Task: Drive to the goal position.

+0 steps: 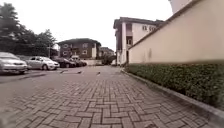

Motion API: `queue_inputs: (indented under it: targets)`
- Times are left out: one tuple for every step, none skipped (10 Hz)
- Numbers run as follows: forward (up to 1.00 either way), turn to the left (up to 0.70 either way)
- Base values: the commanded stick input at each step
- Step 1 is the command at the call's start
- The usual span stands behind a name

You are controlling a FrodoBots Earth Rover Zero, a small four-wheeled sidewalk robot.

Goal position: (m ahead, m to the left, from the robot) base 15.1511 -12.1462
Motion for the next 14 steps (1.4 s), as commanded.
queue_inputs:
  targets:
    - [0.7,0.0]
    - [0.7,0.0]
    - [0.7,0.0]
    - [0.7,0.0]
    - [0.7,0.0]
    - [0.7,0.0]
    - [0.7,0.0]
    - [0.7,0.0]
    - [0.7,0.0]
    - [0.7,0.0]
    - [0.7,0.0]
    - [0.7,0.0]
    - [0.7,0.0]
    - [0.7,0.0]
